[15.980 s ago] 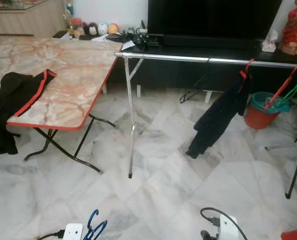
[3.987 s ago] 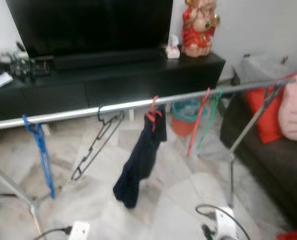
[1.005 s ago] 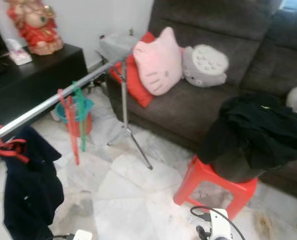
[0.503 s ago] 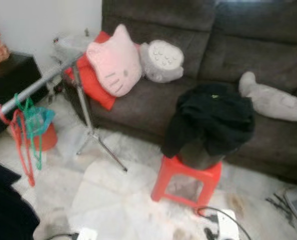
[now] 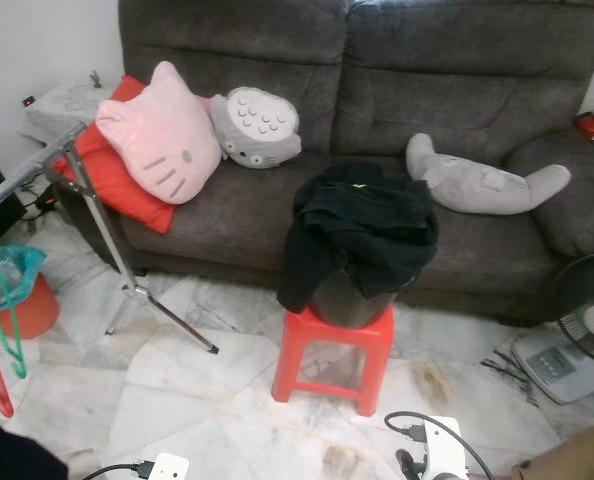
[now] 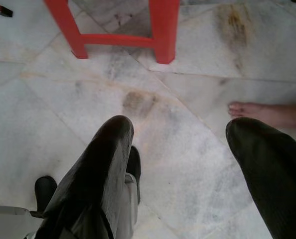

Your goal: Hang hanger

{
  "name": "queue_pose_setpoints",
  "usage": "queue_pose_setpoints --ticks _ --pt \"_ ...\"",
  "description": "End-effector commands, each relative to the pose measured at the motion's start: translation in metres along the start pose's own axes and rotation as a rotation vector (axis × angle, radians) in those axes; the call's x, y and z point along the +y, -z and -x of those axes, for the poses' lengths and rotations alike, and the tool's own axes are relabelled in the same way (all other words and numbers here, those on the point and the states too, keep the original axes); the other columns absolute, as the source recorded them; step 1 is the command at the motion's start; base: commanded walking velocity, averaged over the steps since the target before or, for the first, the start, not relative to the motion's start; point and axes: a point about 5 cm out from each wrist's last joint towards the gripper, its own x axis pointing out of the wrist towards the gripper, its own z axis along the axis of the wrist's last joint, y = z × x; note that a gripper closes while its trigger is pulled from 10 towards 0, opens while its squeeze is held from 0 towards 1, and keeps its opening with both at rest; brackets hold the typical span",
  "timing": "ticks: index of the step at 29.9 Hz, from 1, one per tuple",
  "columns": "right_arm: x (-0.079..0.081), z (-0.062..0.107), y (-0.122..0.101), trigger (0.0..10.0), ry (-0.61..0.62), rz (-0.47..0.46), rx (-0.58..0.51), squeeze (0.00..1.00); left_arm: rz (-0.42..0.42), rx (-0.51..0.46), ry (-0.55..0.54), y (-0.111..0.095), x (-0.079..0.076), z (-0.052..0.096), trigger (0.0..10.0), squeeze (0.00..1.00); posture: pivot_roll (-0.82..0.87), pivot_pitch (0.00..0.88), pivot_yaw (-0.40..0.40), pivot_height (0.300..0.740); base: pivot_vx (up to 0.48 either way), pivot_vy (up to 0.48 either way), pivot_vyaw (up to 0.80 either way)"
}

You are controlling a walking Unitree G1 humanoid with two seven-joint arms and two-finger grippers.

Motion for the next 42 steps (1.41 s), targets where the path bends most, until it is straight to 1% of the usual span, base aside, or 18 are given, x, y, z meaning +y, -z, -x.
queue_pose_setpoints --ticks 1,6,10,12,14,16,18,23,31,35,36,37,38,39,40,41,42 --pt "0.000 0.000 -0.001 10.0 0.004 -0.022 -0.012 0.00 0.017 0.021 0.009 0.004 0.000 0.001 10.0 0.00 0.02 0.000 -0.021 0.740 0.000 0.000 0.00" --pt "-0.001 0.000 -0.001 10.0 0.006 -0.015 -0.011 0.00 0.018 0.016 0.018 0.002 -0.001 0.000 10.0 0.00 0.02 0.000 -0.021 0.740 0.323 0.000 0.00" --pt "0.000 0.000 0.000 10.0 0.006 -0.021 -0.003 0.00 0.016 0.013 0.021 0.001 -0.001 0.000 10.0 0.00 0.02 0.000 -0.021 0.740 0.328 0.000 -0.62" --pt "0.000 0.000 0.000 10.0 0.005 -0.009 -0.003 0.00 0.017 0.013 0.021 0.001 -0.001 0.000 10.0 0.00 0.02 0.000 -0.021 0.740 0.330 0.000 -0.69" --pt "0.000 0.000 -0.001 10.0 0.007 -0.007 -0.006 0.00 0.017 0.013 0.021 0.000 -0.001 0.000 10.0 0.00 0.02 0.000 -0.020 0.740 0.330 0.000 0.00" --pt "0.000 0.000 -0.002 10.0 0.009 -0.031 -0.022 0.00 0.016 0.014 0.023 0.000 -0.001 0.000 10.0 0.00 0.02 0.000 -0.020 0.740 0.326 0.000 0.00" --pt "0.000 0.000 -0.002 10.0 0.010 -0.034 -0.026 0.00 0.015 0.014 0.024 0.000 -0.001 0.000 10.0 0.00 0.02 0.000 -0.020 0.740 0.326 0.000 0.00" --pt "0.000 0.000 -0.002 10.0 0.011 -0.026 -0.027 0.00 0.011 0.016 0.027 0.001 -0.002 0.000 10.0 0.00 0.02 0.000 -0.016 0.740 0.305 0.000 0.00" --pt "0.000 0.000 -0.004 10.0 0.017 -0.020 -0.043 0.00 0.004 0.018 0.026 0.004 -0.001 0.001 10.0 0.00 0.02 0.000 -0.012 0.740 0.000 0.000 0.00" --pt "-0.001 0.000 -0.007 10.0 0.038 0.042 -0.080 0.00 0.002 0.020 0.025 0.005 -0.001 0.001 10.0 0.00 0.01 0.000 -0.022 0.740 0.000 0.000 0.00" --pt "-0.002 0.001 -0.012 10.0 0.047 0.082 -0.134 0.00 0.005 0.019 0.023 0.005 -0.002 0.001 10.0 0.00 0.01 0.000 -0.022 0.740 0.000 0.000 0.00" --pt "-0.002 0.001 -0.012 10.0 0.047 0.082 -0.134 0.00 0.005 0.019 0.023 0.005 -0.002 0.001 10.0 0.00 0.01 0.000 -0.022 0.740 0.000 0.000 0.00" --pt "-0.002 0.002 -0.014 10.0 0.057 0.081 -0.164 0.00 0.006 0.019 0.022 0.005 -0.002 0.001 10.0 0.00 0.00 0.000 -0.021 0.740 0.000 0.000 0.00" --pt "-0.003 0.002 -0.015 10.0 0.066 0.057 -0.183 0.00 0.005 0.020 0.024 0.005 -0.003 0.001 10.0 0.00 0.00 0.000 -0.020 0.740 0.000 0.000 0.00" --pt "-0.003 0.003 -0.015 10.0 0.069 0.052 -0.189 0.00 0.004 0.020 0.024 0.005 -0.004 0.001 10.0 0.00 0.00 0.000 -0.020 0.740 0.000 0.000 0.00" --pt "-0.003 0.003 -0.016 10.0 0.077 0.065 -0.199 0.00 0.002 0.021 0.025 0.005 -0.004 0.001 10.0 0.00 0.00 0.000 -0.020 0.740 0.000 0.000 0.00" --pt "-0.003 0.004 -0.020 10.0 0.081 0.143 -0.238 0.00 -0.001 0.023 0.027 0.006 -0.005 0.001 10.0 0.00 -0.01 0.000 -0.021 0.740 0.000 0.000 0.00"
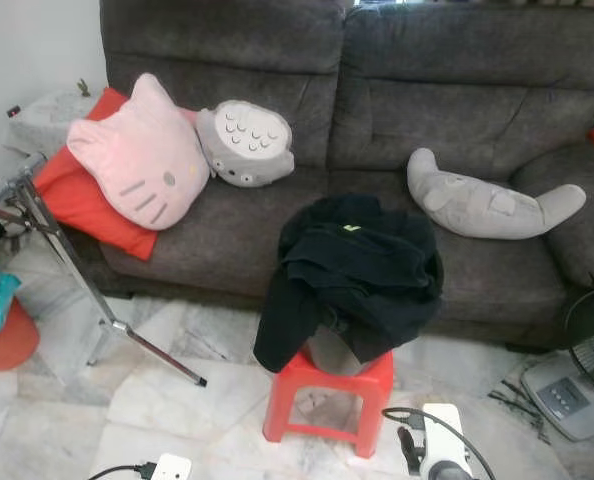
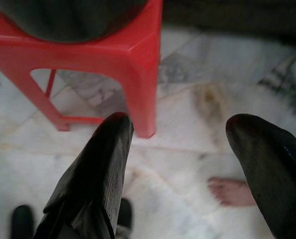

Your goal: Hang hanger

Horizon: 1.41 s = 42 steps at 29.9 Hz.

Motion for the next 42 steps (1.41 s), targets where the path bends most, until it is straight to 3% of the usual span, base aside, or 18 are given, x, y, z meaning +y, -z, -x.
queue_pose_setpoints --ticks 1,3,5,6,8,9,14,15,18,21,25,32,35,39,42 --pt "-0.002 -0.001 -0.010 10.0 -0.005 0.109 -0.083 0.00 -0.006 0.018 0.004 0.005 -0.002 0.001 10.0 0.00 -0.01 0.000 -0.024 0.740 0.000 0.000 0.00" --pt "-0.002 0.000 -0.012 10.0 -0.010 0.114 -0.107 0.00 -0.006 0.018 0.004 0.005 -0.003 0.001 10.0 0.00 -0.01 0.000 -0.024 0.740 0.000 0.000 0.00" --pt "0.002 -0.002 -0.047 10.0 -0.016 0.072 -0.309 0.00 -0.006 0.018 0.003 0.005 -0.003 0.001 10.0 0.00 -0.01 0.000 -0.024 0.740 0.000 0.000 0.00" --pt "0.001 0.004 -0.072 10.0 0.000 0.081 -0.473 0.00 -0.005 0.018 0.001 0.006 -0.003 0.001 10.0 0.00 -0.01 0.000 -0.035 0.740 0.000 0.000 0.00" --pt "0.001 0.007 -0.075 10.0 0.003 0.079 -0.492 0.00 -0.004 0.018 0.000 0.006 -0.003 0.001 10.0 0.00 -0.01 0.000 -0.035 0.740 0.000 0.000 0.00" --pt "-0.004 0.021 -0.082 10.0 0.017 0.094 -0.582 0.00 -0.007 0.020 0.000 0.006 -0.002 0.001 10.0 0.00 -0.03 0.000 -0.025 0.740 0.000 0.000 0.00" --pt "-0.010 0.049 -0.090 10.0 0.032 0.169 -0.712 0.00 -0.020 0.025 0.002 0.008 0.000 0.002 10.0 0.00 -0.04 0.000 -0.018 0.740 0.000 0.000 0.00" --pt "-0.011 0.061 -0.096 10.0 0.040 0.202 -0.759 0.00 -0.022 0.026 0.001 0.008 0.000 0.002 10.0 0.00 -0.05 0.000 -0.017 0.740 0.000 0.000 0.00" --pt "-0.012 0.071 -0.099 10.0 0.064 0.245 -0.778 0.00 -0.023 0.027 0.001 0.007 0.001 0.002 10.0 0.00 -0.05 0.000 -0.019 0.740 0.000 0.000 0.00" --pt "-0.024 0.086 -0.098 10.0 0.124 0.252 -0.765 0.00 -0.022 0.026 -0.001 0.006 0.002 0.001 10.0 0.00 -0.05 0.000 -0.021 0.740 0.000 0.000 0.00" --pt "-0.028 0.098 -0.101 10.0 0.118 0.297 -0.724 0.00 -0.024 0.027 -0.004 0.006 0.004 0.001 10.0 0.00 -0.06 0.000 -0.015 0.740 0.000 0.000 0.00" --pt "-0.032 0.087 -0.136 10.0 0.163 0.449 -0.716 0.00 -0.033 0.031 -0.003 0.006 0.005 0.001 10.0 0.00 -0.08 0.000 -0.002 0.740 0.000 0.000 0.00" --pt "-0.030 0.074 -0.162 10.0 0.164 0.583 -0.724 0.00 -0.027 0.025 -0.003 0.005 0.002 0.001 10.0 0.00 -0.07 0.000 -0.007 0.740 0.000 0.000 0.00" --pt "-0.029 0.071 -0.170 10.0 0.143 0.560 -0.726 0.00 -0.026 0.022 -0.002 0.005 0.001 0.001 10.0 0.00 -0.07 0.000 -0.001 0.740 0.000 0.000 0.00" --pt "-0.022 0.069 -0.191 10.0 0.124 0.589 -0.772 0.00 -0.024 0.026 -0.002 0.005 0.001 0.001 10.0 0.00 -0.07 0.000 0.000 0.740 0.000 0.000 0.00"
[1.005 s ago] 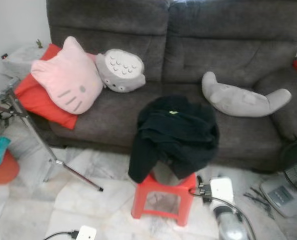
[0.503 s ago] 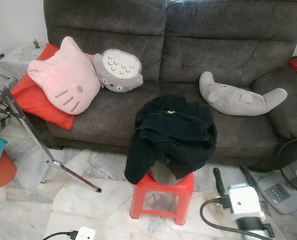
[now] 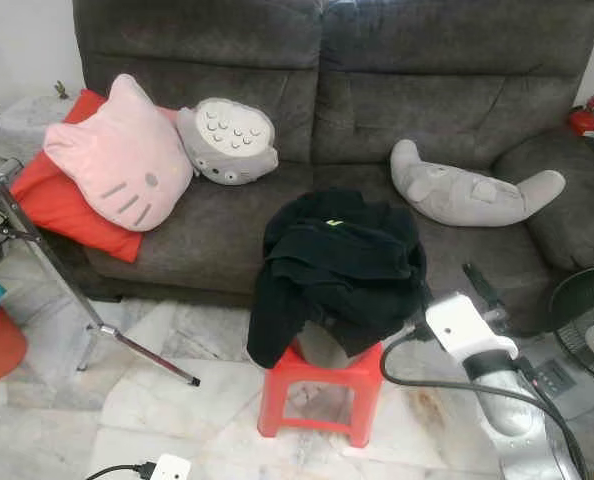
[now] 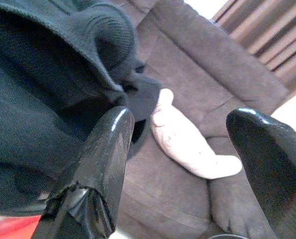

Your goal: Hang hanger

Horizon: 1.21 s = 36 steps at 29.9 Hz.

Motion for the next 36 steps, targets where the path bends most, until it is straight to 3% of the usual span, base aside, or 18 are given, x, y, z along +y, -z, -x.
queue_pose_setpoints --ticks 1,8,11,18,20,29,33,35,36 --pt "0.000 -0.011 -0.009 10.0 -0.033 0.003 -0.023 0.00 -0.009 0.019 0.002 0.005 0.000 0.001 10.0 0.00 -0.07 0.000 0.000 0.740 0.000 0.000 0.00" --pt "0.008 -0.026 -0.028 10.0 -0.101 0.024 -0.097 0.00 -0.005 0.014 0.001 0.003 0.000 0.001 10.0 0.00 -0.06 0.000 -0.002 0.740 0.000 0.000 0.00" --pt "0.019 -0.028 -0.036 10.0 -0.189 0.078 -0.134 0.00 -0.001 0.011 0.001 0.002 0.000 0.000 10.0 0.00 -0.04 0.000 -0.009 0.740 0.000 0.000 0.00" --pt "0.023 -0.025 -0.037 10.0 -0.238 0.049 -0.130 0.00 0.000 0.004 -0.002 0.000 0.001 0.000 10.0 0.00 -0.04 0.000 -0.012 0.740 0.000 0.000 0.00" --pt "0.022 -0.023 -0.046 10.0 -0.259 0.008 -0.182 0.00 -0.003 0.000 -0.001 0.000 0.000 0.000 10.0 0.00 -0.04 0.000 -0.011 0.740 0.000 0.000 0.00" --pt "0.012 -0.017 -0.085 10.0 -0.326 -0.011 -0.414 0.00 -0.005 -0.027 0.011 -0.007 -0.006 -0.001 10.0 0.00 -0.05 0.000 -0.008 0.740 0.000 0.000 0.00" --pt "0.011 -0.014 -0.096 10.0 -0.346 -0.023 -0.460 0.00 -0.004 -0.032 0.014 -0.008 -0.007 -0.002 10.0 0.00 -0.05 0.000 -0.008 0.740 0.000 0.000 0.00" --pt "0.014 -0.010 -0.100 10.0 -0.422 -0.017 -0.471 0.00 -0.004 -0.033 0.016 -0.008 -0.007 -0.002 10.0 0.00 -0.05 0.000 -0.008 0.740 0.000 0.000 0.00" --pt "0.015 -0.008 -0.097 10.0 -0.460 0.034 -0.455 0.00 -0.005 -0.032 0.016 -0.008 -0.008 -0.002 10.0 0.00 -0.06 0.000 -0.007 0.740 0.000 0.000 0.00"
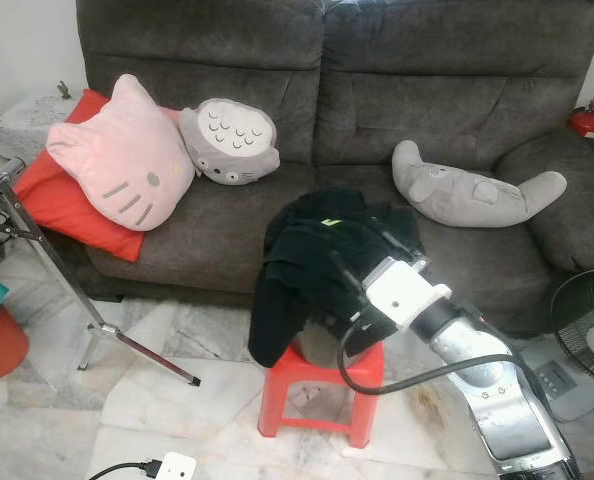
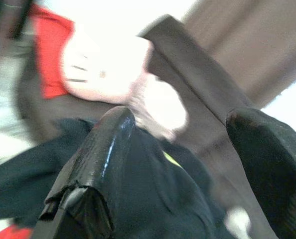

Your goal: Hang hanger

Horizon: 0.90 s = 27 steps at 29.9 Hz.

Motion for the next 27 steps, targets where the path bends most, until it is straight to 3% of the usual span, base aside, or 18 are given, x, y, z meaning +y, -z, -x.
queue_pose_setpoints --ticks 1,2,7,12,27 --pt "0.003 0.002 -0.003 10.0 -0.076 0.043 0.013 0.00 -0.009 -0.010 0.001 -0.002 -0.001 0.000 10.0 0.00 -0.06 0.000 -0.007 0.740 0.000 0.000 0.00" --pt "0.002 0.010 0.011 10.0 -0.113 0.086 0.125 0.00 -0.010 -0.009 0.001 -0.001 -0.001 0.000 10.0 0.00 -0.06 0.000 -0.006 0.740 0.000 0.000 0.00" --pt "-0.013 0.030 0.035 10.0 -0.099 0.133 0.334 0.00 -0.016 -0.010 0.001 -0.001 0.000 0.000 10.0 0.00 -0.06 0.000 -0.003 0.740 0.000 0.000 0.00" --pt "-0.025 0.036 0.044 10.0 -0.070 0.222 0.413 0.00 -0.020 -0.017 -0.001 -0.003 0.000 0.000 10.0 0.00 -0.06 0.000 -0.003 0.740 0.000 0.000 0.00" --pt "-0.027 0.027 0.044 10.0 -0.080 0.263 0.416 0.00 -0.010 -0.024 -0.013 -0.003 0.003 0.000 10.0 0.00 -0.06 0.000 0.000 0.740 0.000 0.000 0.00"
